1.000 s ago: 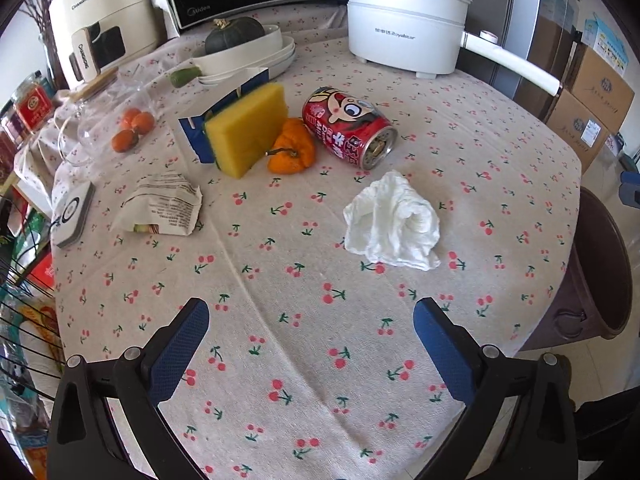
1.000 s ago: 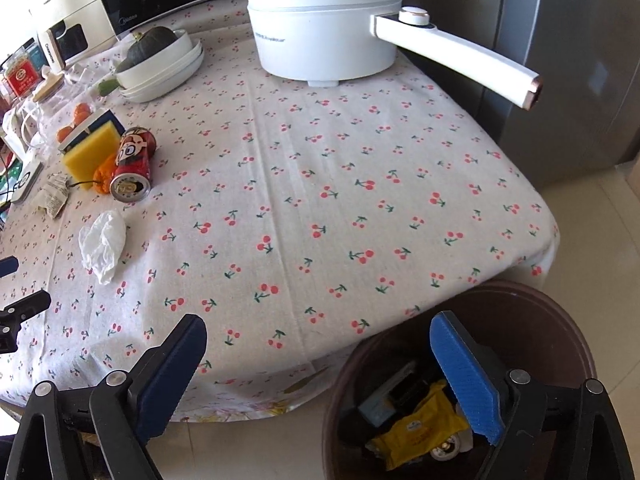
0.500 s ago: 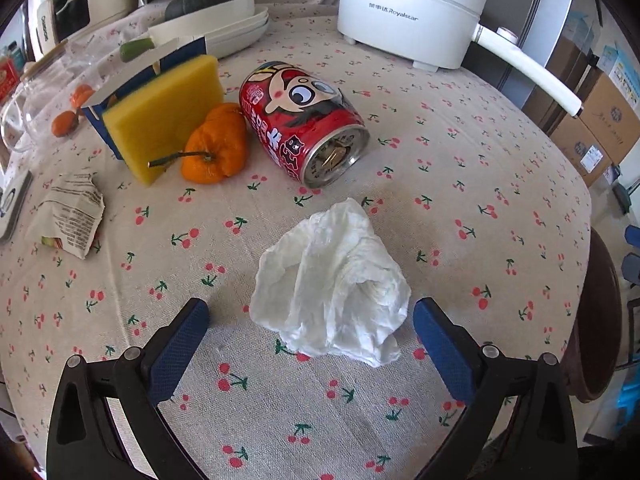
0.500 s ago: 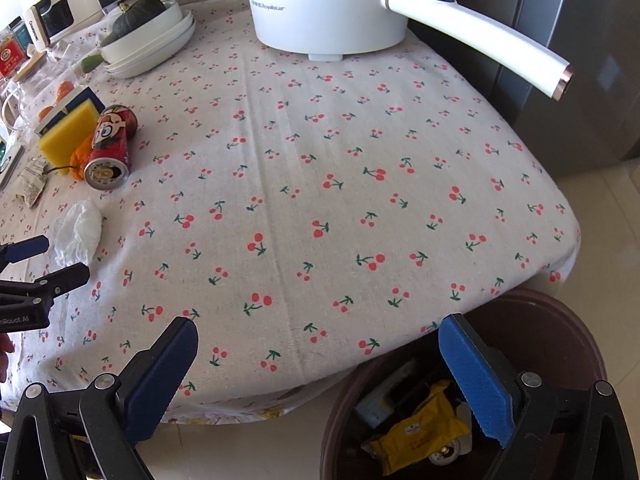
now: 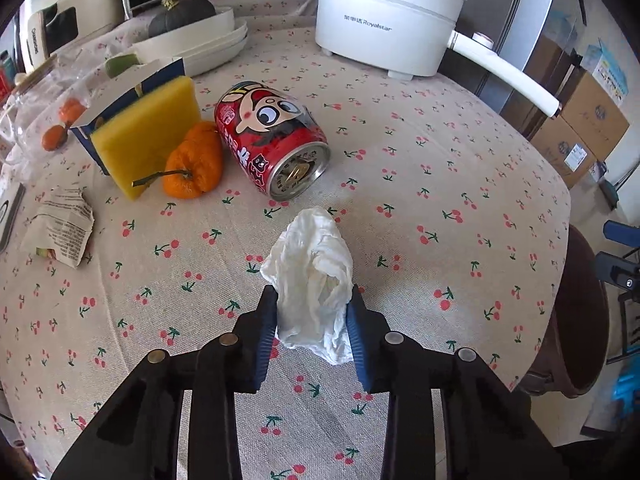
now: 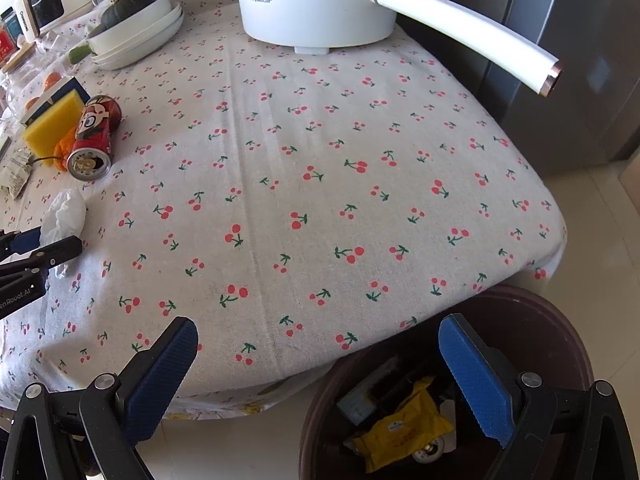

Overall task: Collect trash
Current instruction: 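Move the left tool to the second white tissue and grasp it, then grasp the red can with the right tool while the left tool holds the tissue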

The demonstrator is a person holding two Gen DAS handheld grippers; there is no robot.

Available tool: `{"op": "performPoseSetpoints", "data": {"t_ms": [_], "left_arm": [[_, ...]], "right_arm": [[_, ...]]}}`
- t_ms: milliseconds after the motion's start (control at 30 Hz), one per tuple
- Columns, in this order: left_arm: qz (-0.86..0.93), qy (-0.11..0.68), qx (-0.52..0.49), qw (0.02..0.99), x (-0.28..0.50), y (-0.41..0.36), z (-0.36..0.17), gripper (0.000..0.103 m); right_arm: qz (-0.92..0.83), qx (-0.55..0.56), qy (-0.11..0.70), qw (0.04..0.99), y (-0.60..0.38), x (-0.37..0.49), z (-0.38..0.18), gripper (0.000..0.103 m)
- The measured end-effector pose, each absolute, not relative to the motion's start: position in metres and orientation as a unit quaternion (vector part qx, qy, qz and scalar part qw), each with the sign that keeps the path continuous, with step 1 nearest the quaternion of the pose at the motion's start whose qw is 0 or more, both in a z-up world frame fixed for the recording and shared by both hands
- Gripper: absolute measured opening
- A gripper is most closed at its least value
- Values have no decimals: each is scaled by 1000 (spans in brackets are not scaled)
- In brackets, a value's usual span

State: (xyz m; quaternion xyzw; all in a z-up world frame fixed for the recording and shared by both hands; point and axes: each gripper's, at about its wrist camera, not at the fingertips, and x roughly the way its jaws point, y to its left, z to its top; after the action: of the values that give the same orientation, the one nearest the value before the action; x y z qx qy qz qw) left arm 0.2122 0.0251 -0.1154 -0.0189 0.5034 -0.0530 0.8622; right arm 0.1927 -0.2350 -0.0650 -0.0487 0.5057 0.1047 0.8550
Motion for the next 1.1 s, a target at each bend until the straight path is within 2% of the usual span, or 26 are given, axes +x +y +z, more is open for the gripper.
{"op": "performPoseSetpoints", "data": {"t_ms": [500, 933, 1100], "left_arm": [[-7, 458, -56, 887, 173, 119, -68, 31], [28, 455, -106, 884, 168, 175, -63, 31], [24, 457, -111, 882, 169, 175, -65, 31]], "right_arm": [[167, -24, 475, 864, -113, 226, -62, 100], [180, -27, 435, 882, -24, 261, -95, 99], [179, -19, 424, 887, -19, 270, -102, 91]]}}
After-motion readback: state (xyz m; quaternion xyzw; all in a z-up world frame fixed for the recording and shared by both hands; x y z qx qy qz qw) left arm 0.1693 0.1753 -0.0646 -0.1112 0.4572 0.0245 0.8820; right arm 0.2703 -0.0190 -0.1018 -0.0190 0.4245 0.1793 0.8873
